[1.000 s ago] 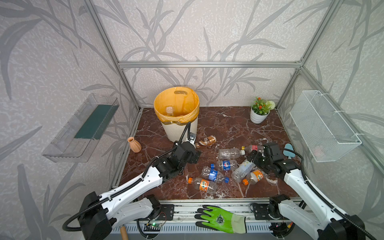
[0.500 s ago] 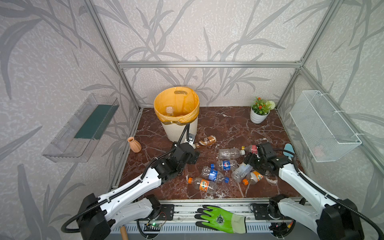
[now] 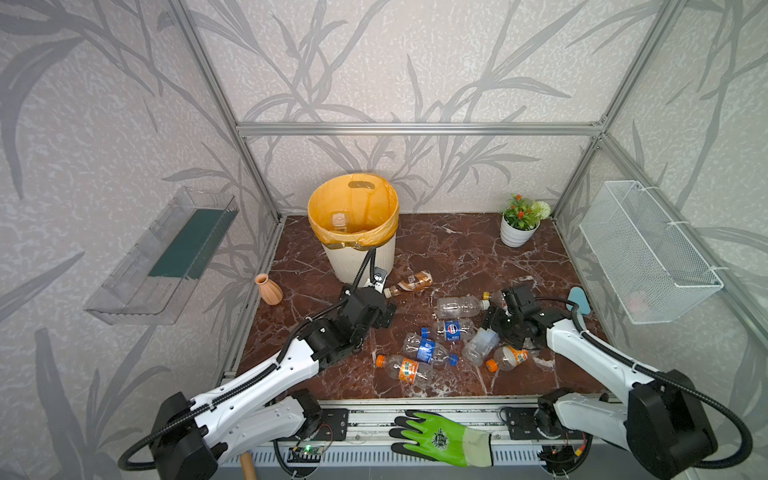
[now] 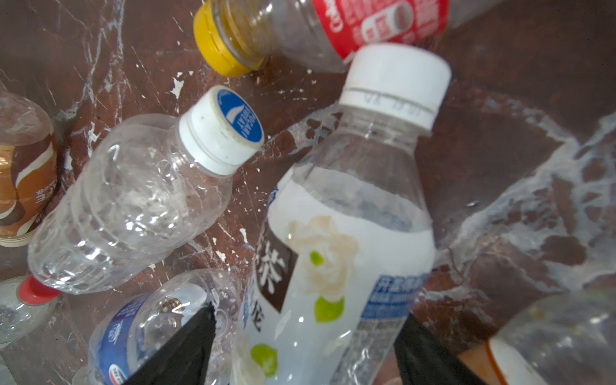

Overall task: Throw the plastic bottles in the bin
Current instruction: 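Lower the right gripper onto the white-label tea bottle while the left arm reaches forward, then lift the white-label tea bottle with the right gripper and drop it into the bin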

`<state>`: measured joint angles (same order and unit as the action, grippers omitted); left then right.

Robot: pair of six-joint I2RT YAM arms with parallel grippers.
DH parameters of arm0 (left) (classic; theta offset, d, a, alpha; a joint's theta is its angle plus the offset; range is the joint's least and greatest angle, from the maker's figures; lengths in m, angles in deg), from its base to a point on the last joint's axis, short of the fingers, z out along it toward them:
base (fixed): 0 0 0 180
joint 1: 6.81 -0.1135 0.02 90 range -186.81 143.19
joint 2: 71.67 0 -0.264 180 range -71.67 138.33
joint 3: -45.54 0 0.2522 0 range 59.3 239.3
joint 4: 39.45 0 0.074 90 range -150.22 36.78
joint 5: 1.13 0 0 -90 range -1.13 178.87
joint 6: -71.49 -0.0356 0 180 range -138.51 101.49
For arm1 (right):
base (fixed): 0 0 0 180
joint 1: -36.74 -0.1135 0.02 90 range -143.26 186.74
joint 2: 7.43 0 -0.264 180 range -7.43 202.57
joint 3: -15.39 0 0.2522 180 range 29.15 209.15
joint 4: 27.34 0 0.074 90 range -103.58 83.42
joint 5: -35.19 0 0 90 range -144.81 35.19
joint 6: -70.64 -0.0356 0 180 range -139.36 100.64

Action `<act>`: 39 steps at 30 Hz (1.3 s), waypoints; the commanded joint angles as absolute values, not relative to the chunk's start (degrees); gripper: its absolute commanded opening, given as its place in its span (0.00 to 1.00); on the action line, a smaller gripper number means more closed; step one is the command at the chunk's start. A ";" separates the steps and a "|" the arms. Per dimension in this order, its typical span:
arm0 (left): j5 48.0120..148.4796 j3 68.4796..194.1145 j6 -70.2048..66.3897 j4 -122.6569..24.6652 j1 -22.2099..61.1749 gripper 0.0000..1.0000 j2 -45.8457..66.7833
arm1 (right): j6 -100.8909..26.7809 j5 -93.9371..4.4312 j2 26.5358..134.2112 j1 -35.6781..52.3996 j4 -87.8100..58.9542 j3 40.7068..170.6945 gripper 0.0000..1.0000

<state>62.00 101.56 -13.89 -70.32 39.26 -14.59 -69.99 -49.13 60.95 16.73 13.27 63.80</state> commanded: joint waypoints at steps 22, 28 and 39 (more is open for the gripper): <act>59.96 100.86 -14.08 -71.56 39.38 0.99 -16.92 | -73.32 -46.71 64.46 15.56 5.10 64.29 0.63; 59.68 100.51 -13.77 -71.49 39.34 0.99 -17.65 | -73.66 -48.73 59.56 15.56 6.48 63.92 0.61; 49.66 99.20 -6.36 -73.61 39.17 0.99 -20.77 | -70.02 -54.31 45.84 16.04 -1.98 63.84 0.59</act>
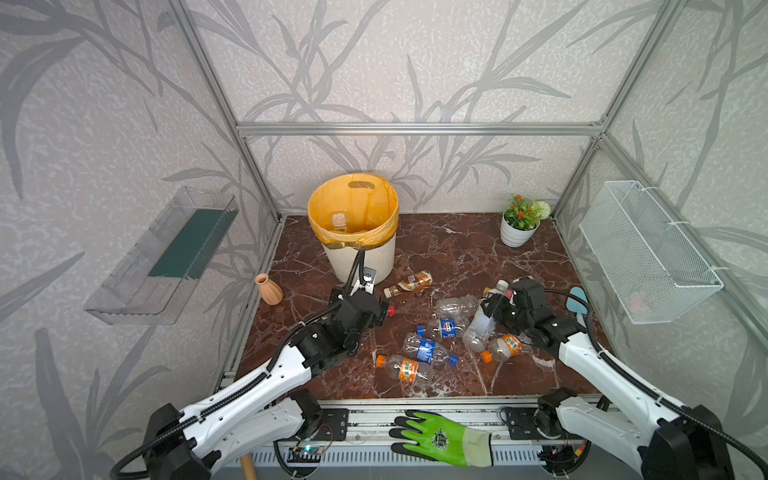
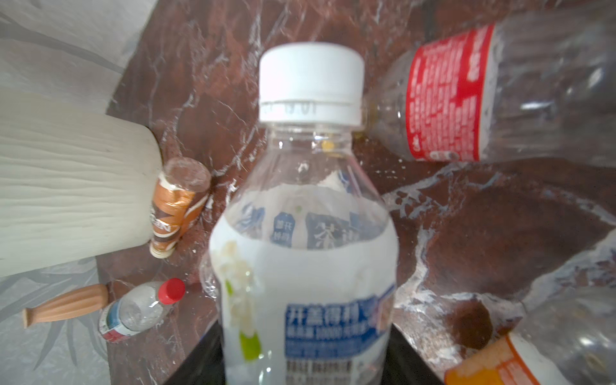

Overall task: Throw the plastic bottles in the bin
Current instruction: 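Lift the white-label tea bottle with the right gripper and drop it into the bin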

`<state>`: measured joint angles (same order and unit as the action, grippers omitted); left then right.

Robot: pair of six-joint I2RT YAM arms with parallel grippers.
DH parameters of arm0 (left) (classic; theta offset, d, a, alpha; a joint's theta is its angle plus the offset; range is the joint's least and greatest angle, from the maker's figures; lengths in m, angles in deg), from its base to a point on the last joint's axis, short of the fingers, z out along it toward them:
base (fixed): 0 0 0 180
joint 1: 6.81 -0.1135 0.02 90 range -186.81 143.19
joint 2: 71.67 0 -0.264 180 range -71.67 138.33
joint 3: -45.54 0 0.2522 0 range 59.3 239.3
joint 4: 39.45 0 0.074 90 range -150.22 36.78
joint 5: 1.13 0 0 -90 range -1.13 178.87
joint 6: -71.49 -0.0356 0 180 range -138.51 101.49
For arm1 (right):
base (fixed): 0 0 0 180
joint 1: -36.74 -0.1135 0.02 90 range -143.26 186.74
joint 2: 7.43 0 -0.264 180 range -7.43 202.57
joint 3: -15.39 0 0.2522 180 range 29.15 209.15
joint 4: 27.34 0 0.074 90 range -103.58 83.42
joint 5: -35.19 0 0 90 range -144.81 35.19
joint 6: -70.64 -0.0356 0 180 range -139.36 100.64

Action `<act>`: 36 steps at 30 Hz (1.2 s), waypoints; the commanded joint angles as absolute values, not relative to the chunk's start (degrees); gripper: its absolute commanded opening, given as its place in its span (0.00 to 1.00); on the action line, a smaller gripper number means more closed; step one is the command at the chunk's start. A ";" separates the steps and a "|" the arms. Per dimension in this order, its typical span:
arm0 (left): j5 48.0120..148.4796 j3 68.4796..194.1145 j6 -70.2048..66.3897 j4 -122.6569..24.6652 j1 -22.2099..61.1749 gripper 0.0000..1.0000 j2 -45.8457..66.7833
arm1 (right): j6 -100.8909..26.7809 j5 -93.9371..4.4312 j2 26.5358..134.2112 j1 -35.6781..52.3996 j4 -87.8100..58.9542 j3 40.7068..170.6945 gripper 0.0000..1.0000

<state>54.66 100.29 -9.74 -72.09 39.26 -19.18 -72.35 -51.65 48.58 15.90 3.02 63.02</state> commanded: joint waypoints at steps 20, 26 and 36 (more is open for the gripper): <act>45.94 94.23 7.22 -79.38 33.03 0.99 -29.55 | -59.02 -48.94 70.89 10.83 -37.60 107.45 0.57; 45.90 95.06 6.19 -80.81 32.72 0.99 -29.72 | -57.35 -46.89 93.94 1.44 -41.03 126.81 0.57; 47.19 96.48 3.84 -81.53 31.59 0.99 -30.14 | -43.41 -42.43 116.85 -0.43 -3.01 172.25 0.99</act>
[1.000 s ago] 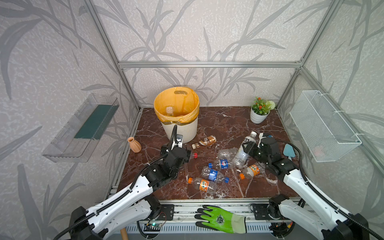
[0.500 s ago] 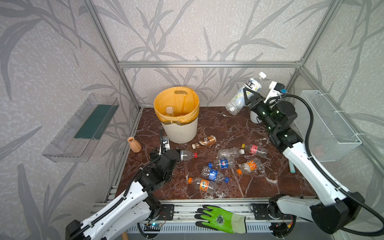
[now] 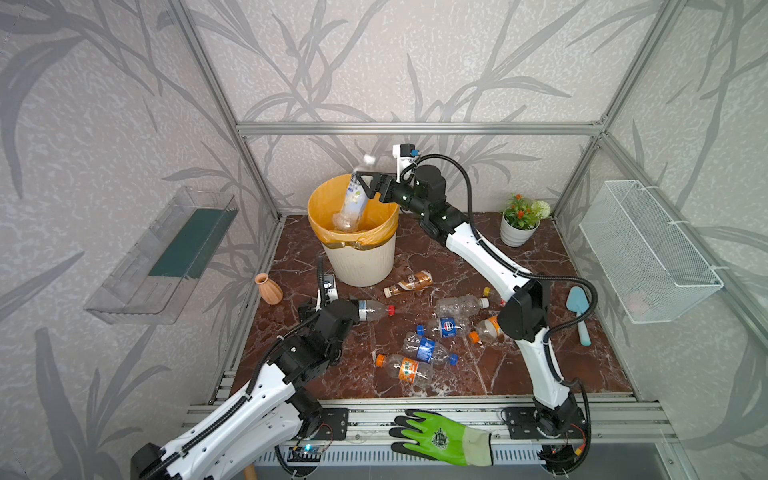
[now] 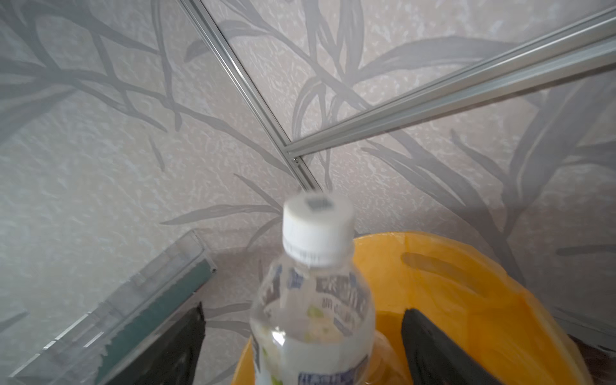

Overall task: Throw the plastic bottles in the bin
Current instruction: 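Lift the white-label tea bottle with the right gripper and drop it into the bin, then draw the right gripper back while the left gripper lowers onto the Nescafé bottle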

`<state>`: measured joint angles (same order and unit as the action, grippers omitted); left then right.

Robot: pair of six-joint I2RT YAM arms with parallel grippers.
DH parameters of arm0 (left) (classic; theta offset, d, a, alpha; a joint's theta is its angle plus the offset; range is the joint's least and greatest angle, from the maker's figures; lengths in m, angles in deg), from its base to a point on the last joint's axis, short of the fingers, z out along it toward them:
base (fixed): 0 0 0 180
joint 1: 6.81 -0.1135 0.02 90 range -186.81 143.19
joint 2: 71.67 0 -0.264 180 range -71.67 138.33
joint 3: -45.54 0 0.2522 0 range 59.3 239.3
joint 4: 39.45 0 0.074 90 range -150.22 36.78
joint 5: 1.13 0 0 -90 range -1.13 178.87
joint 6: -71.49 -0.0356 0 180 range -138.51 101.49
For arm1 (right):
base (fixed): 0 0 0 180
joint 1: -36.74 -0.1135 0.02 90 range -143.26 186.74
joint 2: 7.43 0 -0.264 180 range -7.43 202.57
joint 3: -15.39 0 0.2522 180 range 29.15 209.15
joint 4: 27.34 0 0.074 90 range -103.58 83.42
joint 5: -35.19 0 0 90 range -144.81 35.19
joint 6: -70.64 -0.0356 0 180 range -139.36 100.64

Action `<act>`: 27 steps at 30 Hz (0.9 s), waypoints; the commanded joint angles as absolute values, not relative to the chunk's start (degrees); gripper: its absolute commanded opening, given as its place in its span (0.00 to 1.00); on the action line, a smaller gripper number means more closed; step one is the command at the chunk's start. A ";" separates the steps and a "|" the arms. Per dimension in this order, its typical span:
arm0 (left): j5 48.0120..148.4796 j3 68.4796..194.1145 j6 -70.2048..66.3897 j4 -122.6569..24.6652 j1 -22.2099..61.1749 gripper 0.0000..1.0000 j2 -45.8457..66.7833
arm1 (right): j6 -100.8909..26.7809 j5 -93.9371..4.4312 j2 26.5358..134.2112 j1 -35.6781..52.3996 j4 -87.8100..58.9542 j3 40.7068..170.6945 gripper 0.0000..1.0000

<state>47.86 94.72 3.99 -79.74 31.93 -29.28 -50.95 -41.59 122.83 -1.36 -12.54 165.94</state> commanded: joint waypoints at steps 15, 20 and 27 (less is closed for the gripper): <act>57.06 96.43 -3.61 -77.13 31.81 0.99 -29.62 | -43.52 -55.57 68.87 6.96 -25.08 98.58 0.99; 59.76 97.80 -5.39 -75.80 32.22 0.99 -26.33 | -50.78 -56.79 58.32 13.40 -23.96 81.01 0.99; 61.34 99.80 -7.46 -74.41 34.03 0.99 -20.40 | -54.91 -58.54 51.03 16.77 -18.86 68.36 0.99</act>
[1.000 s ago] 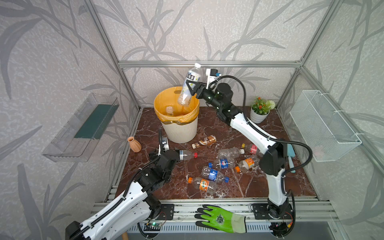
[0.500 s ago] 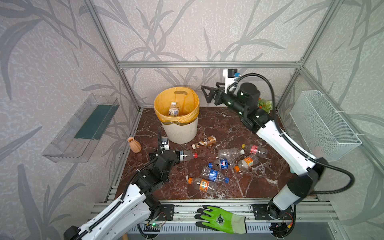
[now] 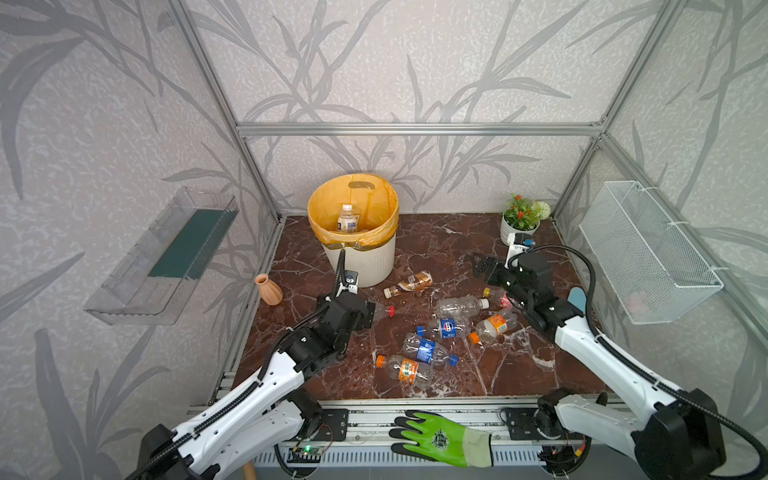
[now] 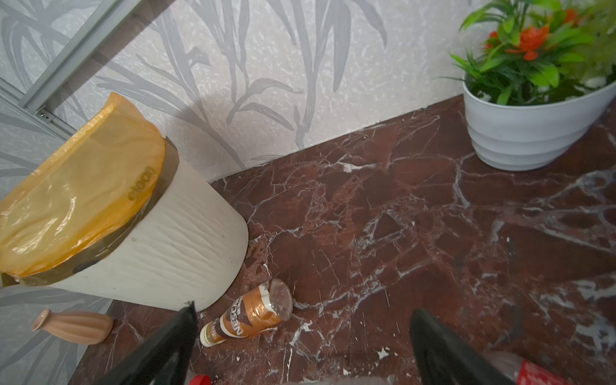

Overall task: Throw the plastic bottles in the bin
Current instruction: 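Draw the right gripper back while the left gripper lowers onto the Nescafé bottle, then grasp the Nescafé bottle with the left gripper and lift it toward the bin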

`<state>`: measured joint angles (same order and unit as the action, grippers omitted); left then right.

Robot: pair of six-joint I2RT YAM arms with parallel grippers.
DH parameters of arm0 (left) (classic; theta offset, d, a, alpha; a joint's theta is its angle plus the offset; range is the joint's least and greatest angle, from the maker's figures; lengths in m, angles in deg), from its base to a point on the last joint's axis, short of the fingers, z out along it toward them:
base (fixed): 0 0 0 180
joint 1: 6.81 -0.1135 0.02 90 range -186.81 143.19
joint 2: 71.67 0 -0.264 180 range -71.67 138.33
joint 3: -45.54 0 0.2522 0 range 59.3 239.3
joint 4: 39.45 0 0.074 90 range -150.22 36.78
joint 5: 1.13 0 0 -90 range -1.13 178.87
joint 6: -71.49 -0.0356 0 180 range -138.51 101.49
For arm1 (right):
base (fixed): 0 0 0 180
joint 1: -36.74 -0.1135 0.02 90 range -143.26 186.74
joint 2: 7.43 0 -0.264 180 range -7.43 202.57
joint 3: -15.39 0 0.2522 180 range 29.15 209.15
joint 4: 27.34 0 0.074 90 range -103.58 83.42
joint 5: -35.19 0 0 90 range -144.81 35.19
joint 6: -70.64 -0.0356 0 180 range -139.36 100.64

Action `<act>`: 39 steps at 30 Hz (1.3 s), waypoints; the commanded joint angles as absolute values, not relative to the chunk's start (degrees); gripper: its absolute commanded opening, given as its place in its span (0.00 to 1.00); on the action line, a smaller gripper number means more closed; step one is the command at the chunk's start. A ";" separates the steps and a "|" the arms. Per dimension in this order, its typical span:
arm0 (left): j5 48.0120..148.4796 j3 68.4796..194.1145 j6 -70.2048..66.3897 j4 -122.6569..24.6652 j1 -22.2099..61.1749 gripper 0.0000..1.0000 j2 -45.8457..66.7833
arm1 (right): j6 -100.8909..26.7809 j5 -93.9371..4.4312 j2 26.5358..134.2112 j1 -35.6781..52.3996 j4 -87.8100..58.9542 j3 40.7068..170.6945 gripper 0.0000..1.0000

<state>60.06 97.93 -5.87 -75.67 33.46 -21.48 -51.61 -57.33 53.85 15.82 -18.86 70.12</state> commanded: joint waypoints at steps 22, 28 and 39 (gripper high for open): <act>78.57 121.96 -23.86 -80.45 36.00 0.94 11.86 | -61.19 -54.24 42.50 26.18 -21.53 52.60 0.99; 79.55 130.08 -27.09 -82.86 36.09 0.91 22.20 | -61.20 -52.09 42.30 29.21 -22.54 51.13 0.99; 78.76 147.64 -32.26 -92.43 35.46 0.83 41.70 | -60.83 -48.47 44.32 33.41 -24.46 50.42 0.99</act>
